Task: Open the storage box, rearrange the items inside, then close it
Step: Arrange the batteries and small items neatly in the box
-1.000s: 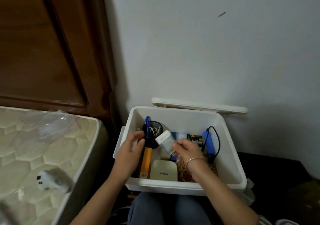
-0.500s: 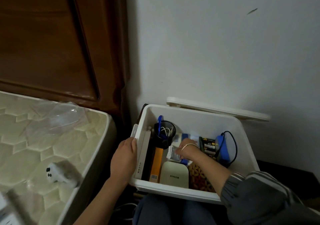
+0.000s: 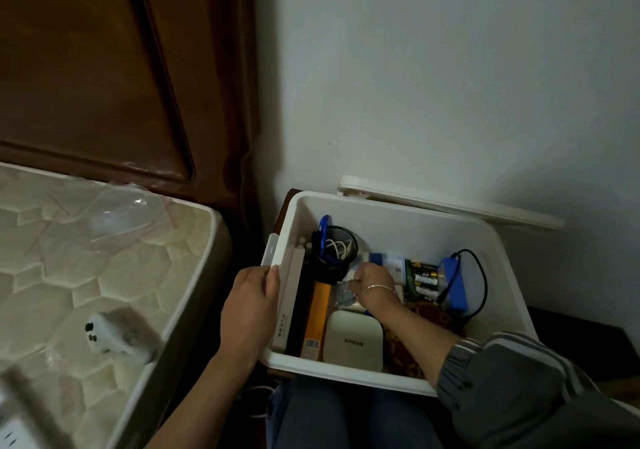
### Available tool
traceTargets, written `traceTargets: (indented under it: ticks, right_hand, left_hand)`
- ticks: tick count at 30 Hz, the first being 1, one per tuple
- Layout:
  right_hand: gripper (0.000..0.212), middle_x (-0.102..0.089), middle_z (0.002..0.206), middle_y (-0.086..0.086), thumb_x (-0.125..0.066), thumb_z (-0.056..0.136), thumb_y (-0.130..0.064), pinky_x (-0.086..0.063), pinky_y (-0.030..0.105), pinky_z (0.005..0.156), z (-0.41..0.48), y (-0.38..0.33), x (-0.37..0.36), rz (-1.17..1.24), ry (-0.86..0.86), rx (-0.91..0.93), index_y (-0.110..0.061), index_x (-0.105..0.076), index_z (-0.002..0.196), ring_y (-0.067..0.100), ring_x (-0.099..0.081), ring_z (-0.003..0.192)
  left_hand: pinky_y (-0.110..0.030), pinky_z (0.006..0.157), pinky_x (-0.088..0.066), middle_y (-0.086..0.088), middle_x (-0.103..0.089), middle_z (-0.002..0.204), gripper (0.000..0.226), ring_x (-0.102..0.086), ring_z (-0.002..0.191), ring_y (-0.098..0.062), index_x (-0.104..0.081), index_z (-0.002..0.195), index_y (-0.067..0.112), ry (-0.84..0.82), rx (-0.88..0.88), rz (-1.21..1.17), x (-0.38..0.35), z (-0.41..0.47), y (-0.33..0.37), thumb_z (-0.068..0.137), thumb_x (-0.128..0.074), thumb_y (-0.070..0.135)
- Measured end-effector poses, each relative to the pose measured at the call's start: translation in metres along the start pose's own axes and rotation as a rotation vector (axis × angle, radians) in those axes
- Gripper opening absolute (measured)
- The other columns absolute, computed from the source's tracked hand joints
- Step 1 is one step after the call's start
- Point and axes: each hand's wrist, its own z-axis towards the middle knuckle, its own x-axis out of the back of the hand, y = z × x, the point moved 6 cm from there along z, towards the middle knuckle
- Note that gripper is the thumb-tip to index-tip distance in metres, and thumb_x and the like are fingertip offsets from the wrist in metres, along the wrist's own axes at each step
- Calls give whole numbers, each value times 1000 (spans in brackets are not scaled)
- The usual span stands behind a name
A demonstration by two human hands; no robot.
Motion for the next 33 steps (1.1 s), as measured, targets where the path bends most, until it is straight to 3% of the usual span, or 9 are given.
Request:
traceTargets:
  ticks: [9,17,20,25,27,28,30,31,33]
  right_hand:
    - [21,-68,100,14,-55,91,-21,-53,32,78,-4,2,-4,-80,-39,43,-5,-67,98,28,-64,93]
    - [28,-64,104,10,-54,91,-31,-43,26,65,-4,6,2,-159,-28,-69,-8,-62,104,27,-63,94]
    - [26,-65,108,11,-54,91,-26,-45,26,69,-6,13,-7,-217,-110,-110,-7,-62,107,25,-63,96]
    - [36,-60,115,16,-55,92,-26,-47,29,75,-7,7,-7,-139,-60,-60,-4,-51,119,30,-60,103]
    - [27,-62,108,16,-54,92,-26,-45,28,72,-7,4,-9,-105,-59,-50,-4,-57,107,31,-62,102]
    - [20,-62,99,16,-54,92,-25,-44,26,70,-7,3,-11,-78,-63,-46,-6,-57,90,30,-63,100]
    - [28,-58,88,12,-55,91,-20,-43,24,68,-6,4,-14,-52,-84,-65,-10,-47,66,29,-64,98]
    - [25,-61,90,12,-56,91,-16,-44,24,69,-4,5,-16,-38,-94,-82,-6,-53,68,29,-64,98]
    - [16,-67,103,15,-57,89,-11,-49,26,76,-1,6,-17,-6,-92,-108,1,-67,93,28,-64,99]
  left_hand:
    - [-10,57,-31,2,-57,106,33,-51,77,3,-66,108,17,-7,33,-48,-1,-1,-3,101,-40,36]
    - [-10,57,-31,2,-58,106,33,-52,78,2,-66,108,17,-9,32,-53,0,-1,-3,101,-40,37]
    - [-11,57,-31,3,-58,105,33,-52,78,1,-66,107,18,-7,36,-55,0,-1,-3,101,-40,37]
    - [-13,58,-32,3,-58,103,34,-53,78,-1,-66,104,16,-6,42,-57,1,-1,-3,100,-41,38]
    - [-14,58,-33,2,-59,102,33,-53,79,-1,-66,103,17,-8,43,-62,0,-1,-4,100,-41,38]
    - [-15,58,-34,2,-59,102,33,-54,79,-2,-66,103,17,-9,44,-65,0,-1,-4,100,-41,38]
    - [-15,58,-35,2,-59,101,33,-55,79,-3,-65,104,17,-13,52,-71,-1,0,-4,100,-41,39]
    - [-16,57,-35,2,-59,101,33,-55,78,-4,-65,104,17,-16,56,-71,-1,-1,-4,100,-41,39]
    - [-15,56,-34,0,-59,100,34,-55,76,-5,-65,102,16,-20,59,-66,-1,-1,-5,100,-41,40]
